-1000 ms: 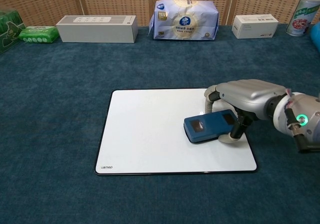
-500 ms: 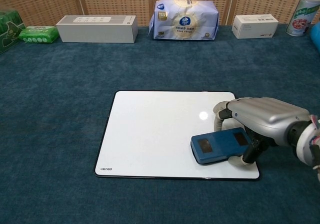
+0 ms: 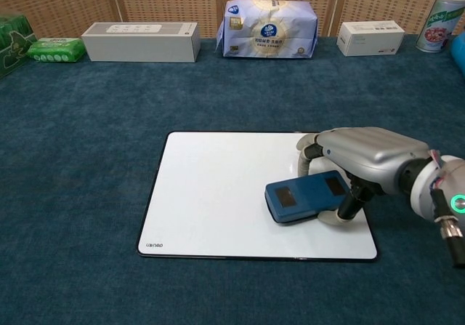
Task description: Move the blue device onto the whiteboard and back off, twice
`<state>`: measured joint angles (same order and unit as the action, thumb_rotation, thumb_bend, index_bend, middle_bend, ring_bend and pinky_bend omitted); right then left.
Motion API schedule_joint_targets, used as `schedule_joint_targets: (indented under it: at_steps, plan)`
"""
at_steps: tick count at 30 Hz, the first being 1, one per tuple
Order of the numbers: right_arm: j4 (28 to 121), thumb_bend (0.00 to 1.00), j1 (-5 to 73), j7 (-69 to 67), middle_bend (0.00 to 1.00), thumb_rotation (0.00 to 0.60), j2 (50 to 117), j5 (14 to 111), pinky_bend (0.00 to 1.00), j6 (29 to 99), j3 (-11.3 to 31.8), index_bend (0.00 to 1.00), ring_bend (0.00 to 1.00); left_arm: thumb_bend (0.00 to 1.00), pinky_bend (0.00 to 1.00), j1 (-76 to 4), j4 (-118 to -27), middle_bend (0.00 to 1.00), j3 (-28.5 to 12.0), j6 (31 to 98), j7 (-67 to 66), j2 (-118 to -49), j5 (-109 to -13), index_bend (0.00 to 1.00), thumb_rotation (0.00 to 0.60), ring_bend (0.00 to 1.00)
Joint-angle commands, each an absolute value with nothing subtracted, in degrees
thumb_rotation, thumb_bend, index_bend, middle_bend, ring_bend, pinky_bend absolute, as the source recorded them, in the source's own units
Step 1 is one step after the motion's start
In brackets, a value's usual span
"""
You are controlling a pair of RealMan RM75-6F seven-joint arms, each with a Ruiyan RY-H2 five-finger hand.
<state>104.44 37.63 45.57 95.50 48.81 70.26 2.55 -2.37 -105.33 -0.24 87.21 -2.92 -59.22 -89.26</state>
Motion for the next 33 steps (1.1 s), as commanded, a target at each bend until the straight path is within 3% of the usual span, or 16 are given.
schedule_joint_targets:
  at_steps: [1,12,33]
  plan:
    - [101.9,0.26,38.4,43.6,0.12,0.600,96.1,50.2,0.00,68.8,4.0,0.69,0.00,0.42,0.03,-2.2,-105.4,0.28,-0.2,87.4,-3.0,-59.1,-89.2,0.33,0.600,0.13]
    - [97.6,0.27,38.1,39.9,0.12,0.600,96.6,52.2,0.00,66.4,4.2,0.69,0.00,0.42,0.03,-2.3,-106.0,0.28,-0.2,87.4,-3.7,-59.1,-89.5,0.33,0.600,0.13]
    - [104.4,0.26,33.5,41.9,0.12,0.600,95.9,54.2,0.00,71.7,0.3,0.69,0.00,0.42,0.03,-3.0,-105.8,0.28,-0.3,86.7,-3.4,-59.4,-89.9,0.33,0.600,0.13]
